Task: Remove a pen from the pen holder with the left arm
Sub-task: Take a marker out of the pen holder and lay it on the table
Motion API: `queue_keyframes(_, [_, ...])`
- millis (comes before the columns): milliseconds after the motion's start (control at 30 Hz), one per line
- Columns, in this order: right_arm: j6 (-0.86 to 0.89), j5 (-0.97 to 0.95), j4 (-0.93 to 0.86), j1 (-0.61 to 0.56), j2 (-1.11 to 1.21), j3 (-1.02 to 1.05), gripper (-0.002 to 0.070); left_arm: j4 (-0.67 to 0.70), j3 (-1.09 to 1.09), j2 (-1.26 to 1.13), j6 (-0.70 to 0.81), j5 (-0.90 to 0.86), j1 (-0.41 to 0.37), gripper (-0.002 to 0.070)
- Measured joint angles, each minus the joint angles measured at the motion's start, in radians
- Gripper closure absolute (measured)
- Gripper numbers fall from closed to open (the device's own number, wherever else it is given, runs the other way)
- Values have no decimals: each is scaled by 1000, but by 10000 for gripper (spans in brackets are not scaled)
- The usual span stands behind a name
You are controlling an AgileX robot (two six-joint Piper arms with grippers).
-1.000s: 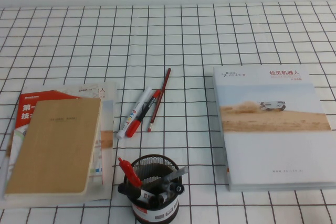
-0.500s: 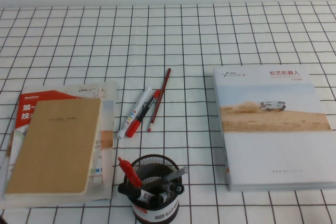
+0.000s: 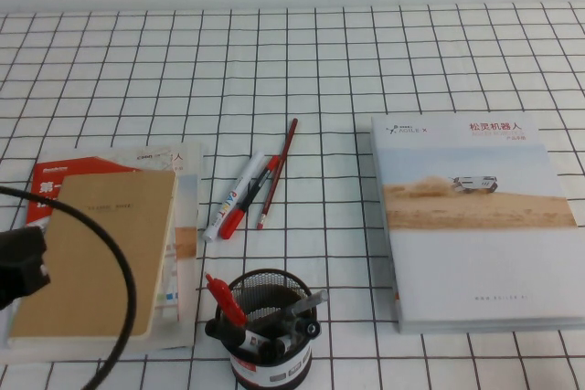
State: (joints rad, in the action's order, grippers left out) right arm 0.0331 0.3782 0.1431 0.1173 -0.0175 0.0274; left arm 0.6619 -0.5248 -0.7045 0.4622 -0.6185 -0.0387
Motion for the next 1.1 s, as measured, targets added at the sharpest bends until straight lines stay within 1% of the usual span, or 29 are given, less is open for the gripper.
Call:
queue_keyframes(167, [0, 0, 0, 0, 0, 0, 691, 162, 0, -119, 170, 71, 0, 677])
queue_keyframes(300, [0, 0, 0, 0, 0, 0, 691, 306, 0, -194, 334, 88, 0, 677])
queue_keyframes(333, [0, 0, 0, 0, 0, 0, 691, 324, 0, -203, 362, 90, 0, 677])
queue_keyframes(433, [0, 0, 0, 0, 0, 0, 691, 420, 0, -233, 457, 104, 25, 677])
queue_keyframes(533, [0, 0, 0, 0, 0, 0, 691, 488, 2, -239, 531, 136, 68, 677])
queue_keyframes(633, [0, 0, 0, 0, 0, 0, 691, 509, 18, -239, 563, 211, 157, 677])
queue_keyframes(667, [0, 0, 0, 0, 0, 0, 691, 514, 29, -239, 566, 249, 208, 677])
queue_keyframes(733, [0, 0, 0, 0, 0, 0, 692, 516, 47, -239, 564, 298, 284, 677])
queue_keyframes(900, [0, 0, 0, 0, 0, 0, 691, 520, 97, -237, 530, 474, 544, 677])
queue_keyframes(933, [0, 0, 0, 0, 0, 0, 691, 503, 103, -236, 511, 509, 587, 677])
queue_keyframes(1000, [0, 0, 0, 0, 0, 0, 691, 432, 125, -221, 421, 603, 703, 677])
queue_keyframes(1033, [0, 0, 0, 0, 0, 0, 691, 393, 135, -212, 355, 642, 732, 677])
queue_keyframes(1100, [0, 0, 0, 0, 0, 0, 691, 274, 167, -186, 198, 738, 817, 678])
